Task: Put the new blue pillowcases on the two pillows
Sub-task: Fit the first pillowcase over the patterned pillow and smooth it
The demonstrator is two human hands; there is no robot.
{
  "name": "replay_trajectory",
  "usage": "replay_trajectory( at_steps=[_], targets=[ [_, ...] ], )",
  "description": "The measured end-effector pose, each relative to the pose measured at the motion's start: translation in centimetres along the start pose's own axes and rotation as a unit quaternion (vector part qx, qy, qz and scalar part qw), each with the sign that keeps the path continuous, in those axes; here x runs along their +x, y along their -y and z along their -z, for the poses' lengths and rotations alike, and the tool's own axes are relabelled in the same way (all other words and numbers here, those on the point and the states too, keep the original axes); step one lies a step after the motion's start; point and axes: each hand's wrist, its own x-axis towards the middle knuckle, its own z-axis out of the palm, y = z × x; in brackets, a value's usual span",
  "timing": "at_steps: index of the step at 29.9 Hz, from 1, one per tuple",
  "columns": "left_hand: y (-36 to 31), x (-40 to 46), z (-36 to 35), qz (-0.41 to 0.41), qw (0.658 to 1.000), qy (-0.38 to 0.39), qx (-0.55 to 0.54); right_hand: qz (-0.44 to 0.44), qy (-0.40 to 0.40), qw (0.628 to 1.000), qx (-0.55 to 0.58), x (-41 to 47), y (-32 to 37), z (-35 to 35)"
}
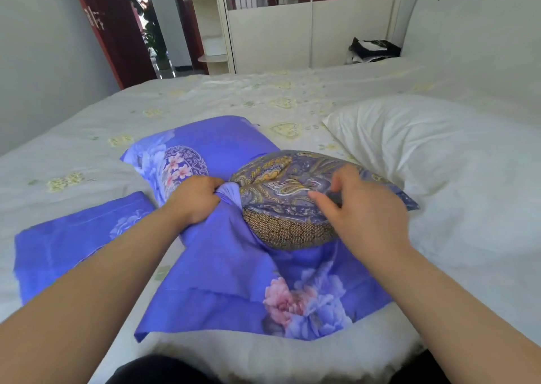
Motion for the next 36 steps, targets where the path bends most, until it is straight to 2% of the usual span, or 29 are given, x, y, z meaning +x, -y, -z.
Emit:
replay_trajectory(
  at_steps=[2,4,6,7,9,12,14,17,18,19,21,23,25,26,27,29,31,32,34,36],
  targets=[
    [0.2,-0.3,-0.2,0.015,1.0,-0.007,-0.025,-0.061,0.091,0.994,-0.01,-1.0,-1.2,0.7],
    [-0.1,-0.6,-0.3,0.021,0.999,-0.014,-0.033,-0.072,0.182,0.98,-0.033,-2.7,-2.3,0.4],
    [-0.3,-0.8,-0.3,0.026,0.998,-0.018,-0.049,-0.069,0.247,0.967,0.004,-4.1,-2.5,-0.3],
    [-0.3,-1.0,-0.2,0.021,0.998,-0.02,-0.051,-0.065,0.248,0.964,0.067,-4.3,-2.3,-0.8],
    [0.1,-1.5,-0.3,-0.008,0.999,-0.023,-0.031,-0.021,0.171,0.964,0.204,-3.6,-2.0,-2.1],
    [1.2,-2.7,-0.3,-0.039,0.999,-0.017,-0.005,0.073,0.082,0.963,0.248,-0.9,-0.5,-2.8],
    [2.0,-4.0,-0.6,-0.066,0.997,-0.021,-0.026,0.09,0.082,0.95,0.287,1.0,1.6,-2.8],
    [2.0,-5.6,-1.2,-0.112,0.991,-0.042,-0.052,0.054,0.115,0.89,0.437,3.9,5.9,-3.2],
    [1.9,-6.0,-1.2,-0.107,0.991,-0.051,-0.056,0.057,0.118,0.895,0.427,4.7,7.6,-3.5],
    [1.7,-6.3,-1.2,-0.087,0.993,-0.054,-0.05,0.076,0.119,0.918,0.371,5.3,9.2,-4.1],
    [1.9,-6.6,-1.6,-0.075,0.992,-0.066,-0.076,0.126,0.147,0.965,0.175,6.2,11.5,-5.3],
    [2.2,-7.0,-2.2,-0.021,0.982,-0.098,-0.161,0.173,0.19,0.965,0.046,7.3,12.9,-6.0],
    [2.8,-7.1,-3.3,0.063,0.943,-0.16,-0.284,0.208,0.233,0.95,0.001,8.2,13.5,-6.2],
    [2.9,-7.3,-3.5,0.078,0.921,-0.193,-0.331,0.219,0.256,0.941,-0.014,8.4,13.6,-6.2],
    [3.0,-7.3,-3.4,0.063,0.918,-0.221,-0.324,0.231,0.274,0.933,-0.029,8.5,13.8,-6.2],
    [3.4,-6.7,-2.4,-0.048,0.951,-0.257,-0.164,0.258,0.287,0.921,-0.051,8.3,14.4,-6.6],
    [4.3,-5.1,-1.1,-0.191,0.952,-0.24,0.013,0.274,0.278,0.92,-0.029,7.6,14.8,-7.1],
    [4.5,-4.2,-0.5,-0.228,0.951,-0.205,0.05,0.273,0.272,0.923,0.004,7.2,15.0,-7.3],
    [4.8,-3.1,0.0,-0.227,0.968,-0.107,0.019,0.265,0.287,0.917,0.087,7.1,15.0,-7.4],
    [4.6,-2.5,-0.4,-0.209,0.975,-0.068,-0.018,0.232,0.34,0.897,0.159,7.3,13.7,-7.2]
  ],
)
